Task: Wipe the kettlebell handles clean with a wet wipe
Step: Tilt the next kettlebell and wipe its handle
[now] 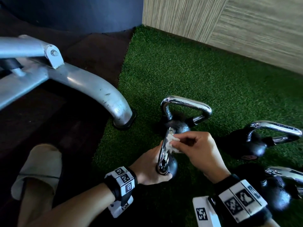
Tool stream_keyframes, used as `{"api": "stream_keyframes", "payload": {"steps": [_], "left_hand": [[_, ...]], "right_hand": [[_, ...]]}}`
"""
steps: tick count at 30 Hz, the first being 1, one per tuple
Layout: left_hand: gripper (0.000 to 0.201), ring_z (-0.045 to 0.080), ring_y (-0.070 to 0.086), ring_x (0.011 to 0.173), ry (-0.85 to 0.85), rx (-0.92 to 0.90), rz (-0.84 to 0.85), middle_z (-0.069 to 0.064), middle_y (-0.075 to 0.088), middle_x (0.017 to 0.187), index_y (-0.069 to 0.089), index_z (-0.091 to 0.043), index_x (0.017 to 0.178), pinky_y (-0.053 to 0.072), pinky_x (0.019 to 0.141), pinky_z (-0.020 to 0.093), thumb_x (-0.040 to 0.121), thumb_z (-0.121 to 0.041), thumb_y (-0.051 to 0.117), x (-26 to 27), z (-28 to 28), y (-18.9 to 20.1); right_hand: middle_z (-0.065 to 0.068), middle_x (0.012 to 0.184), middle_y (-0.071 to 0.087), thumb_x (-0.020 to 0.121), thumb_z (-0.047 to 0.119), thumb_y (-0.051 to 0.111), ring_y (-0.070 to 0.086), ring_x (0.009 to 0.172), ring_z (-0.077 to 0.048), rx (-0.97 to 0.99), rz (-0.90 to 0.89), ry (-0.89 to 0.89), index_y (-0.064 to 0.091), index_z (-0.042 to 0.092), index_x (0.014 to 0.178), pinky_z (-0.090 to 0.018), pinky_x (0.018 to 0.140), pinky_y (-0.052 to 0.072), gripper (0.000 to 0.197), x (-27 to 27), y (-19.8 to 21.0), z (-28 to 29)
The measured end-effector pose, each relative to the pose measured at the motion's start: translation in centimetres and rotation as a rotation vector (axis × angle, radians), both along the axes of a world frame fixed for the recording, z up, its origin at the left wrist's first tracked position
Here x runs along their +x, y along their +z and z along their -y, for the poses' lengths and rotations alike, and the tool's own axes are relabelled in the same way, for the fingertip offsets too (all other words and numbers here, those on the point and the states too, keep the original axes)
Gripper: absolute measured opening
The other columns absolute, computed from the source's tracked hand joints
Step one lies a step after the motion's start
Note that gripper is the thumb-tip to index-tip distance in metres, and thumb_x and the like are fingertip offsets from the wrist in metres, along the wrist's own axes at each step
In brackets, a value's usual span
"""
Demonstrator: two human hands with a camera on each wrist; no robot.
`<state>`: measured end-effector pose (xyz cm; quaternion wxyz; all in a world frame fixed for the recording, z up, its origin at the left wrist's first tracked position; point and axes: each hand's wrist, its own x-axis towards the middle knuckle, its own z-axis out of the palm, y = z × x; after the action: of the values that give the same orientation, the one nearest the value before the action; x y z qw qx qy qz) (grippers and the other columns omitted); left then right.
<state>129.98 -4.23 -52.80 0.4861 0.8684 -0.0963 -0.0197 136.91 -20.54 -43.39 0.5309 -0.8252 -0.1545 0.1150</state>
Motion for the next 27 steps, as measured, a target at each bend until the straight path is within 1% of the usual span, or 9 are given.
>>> {"api": "stream_keyframes", "payload": {"steps": [2,4,10,12,16,20,22,24,27], "left_hand": [[0.079,0.008,0.055,0.122,0.023,0.079,-0.030,-0.015,0.057,0.134,0.042,-0.023,0.145,0.041,0.108,0.023,0.077,-0.039,0.080,0.1,0.0,-0.3],[0.080,0.008,0.052,0.127,0.042,0.092,-0.064,-0.009,0.056,0.139,0.044,-0.026,0.145,0.034,0.105,0.010,0.076,-0.040,0.083,0.3,0.0,-0.6],[0.066,-0.028,0.040,0.116,-0.015,0.038,-0.089,-0.046,0.045,0.130,0.045,-0.045,0.135,0.031,0.100,0.000,0.075,-0.042,0.075,0.6,-0.3,-0.8],[0.068,-0.026,0.044,0.118,0.012,0.004,-0.126,-0.047,0.048,0.127,0.048,-0.046,0.136,0.037,0.105,0.009,0.074,-0.049,0.075,0.6,-0.4,-1.1],[0.060,0.004,0.062,0.117,0.041,-0.014,-0.223,-0.018,0.065,0.125,0.056,-0.041,0.125,0.051,0.104,0.037,0.072,-0.053,0.078,0.9,-0.5,-1.6],[0.034,-0.001,0.063,0.103,0.016,0.073,-0.262,-0.023,0.066,0.103,0.062,-0.043,0.097,0.053,0.099,0.034,0.071,-0.060,0.077,1.0,-1.2,-1.9],[0.025,-0.003,0.064,0.098,-0.009,0.097,-0.257,-0.025,0.066,0.091,0.062,-0.050,0.086,0.054,0.098,0.034,0.072,-0.057,0.081,0.9,-1.6,-1.9],[0.038,0.000,0.066,0.106,-0.025,0.121,-0.244,-0.021,0.070,0.102,0.064,-0.048,0.103,0.053,0.101,0.036,0.071,-0.061,0.080,0.8,-1.9,-1.7],[0.052,0.005,0.060,0.122,-0.118,0.126,-0.243,-0.016,0.065,0.127,0.062,-0.038,0.123,0.048,0.108,0.038,0.077,-0.059,0.077,0.7,-1.9,-0.9]], "right_hand": [[-0.005,0.084,0.080,0.075,0.003,0.087,0.078,0.083,-0.028,0.098,-0.093,-0.062,0.083,0.017,0.088,-0.047,0.084,0.063,0.019,0.5,-0.2,-0.3],[-0.016,0.084,0.079,0.074,-0.003,0.084,0.076,0.080,-0.032,0.195,-0.197,-0.114,0.081,0.009,0.088,-0.047,0.082,0.064,0.019,0.0,-0.4,-0.2],[-0.017,0.082,0.078,0.073,-0.009,0.082,0.075,0.075,-0.025,0.267,-0.297,-0.049,0.080,0.009,0.079,-0.036,0.076,0.064,0.018,-2.6,-0.5,0.2],[-0.018,0.082,0.078,0.074,-0.010,0.081,0.075,0.074,-0.024,0.295,-0.300,-0.059,0.079,0.009,0.078,-0.033,0.074,0.065,0.019,-2.2,-0.6,0.0],[-0.017,0.082,0.078,0.067,-0.009,0.085,0.076,0.075,-0.026,0.259,-0.308,-0.040,0.079,0.006,0.080,-0.032,0.075,0.063,0.021,-3.4,-1.3,-0.1],[-0.011,0.084,0.080,0.070,-0.006,0.086,0.078,0.080,-0.026,0.147,-0.291,0.009,0.081,0.011,0.083,-0.036,0.082,0.062,0.021,-3.5,-2.5,0.0],[-0.001,0.080,0.080,0.070,0.002,0.089,0.077,0.077,-0.016,0.015,-0.194,0.064,0.082,0.020,0.080,-0.029,0.077,0.060,0.022,-3.0,-3.0,0.1],[0.008,0.076,0.079,0.071,0.012,0.091,0.074,0.071,-0.005,-0.099,-0.118,0.115,0.082,0.028,0.078,-0.022,0.071,0.058,0.020,-2.8,-3.2,0.3],[0.005,0.087,0.081,0.075,0.020,0.089,0.077,0.084,-0.013,-0.120,-0.162,0.155,0.083,0.027,0.094,-0.039,0.084,0.062,0.021,-2.0,-3.5,0.4]]}}
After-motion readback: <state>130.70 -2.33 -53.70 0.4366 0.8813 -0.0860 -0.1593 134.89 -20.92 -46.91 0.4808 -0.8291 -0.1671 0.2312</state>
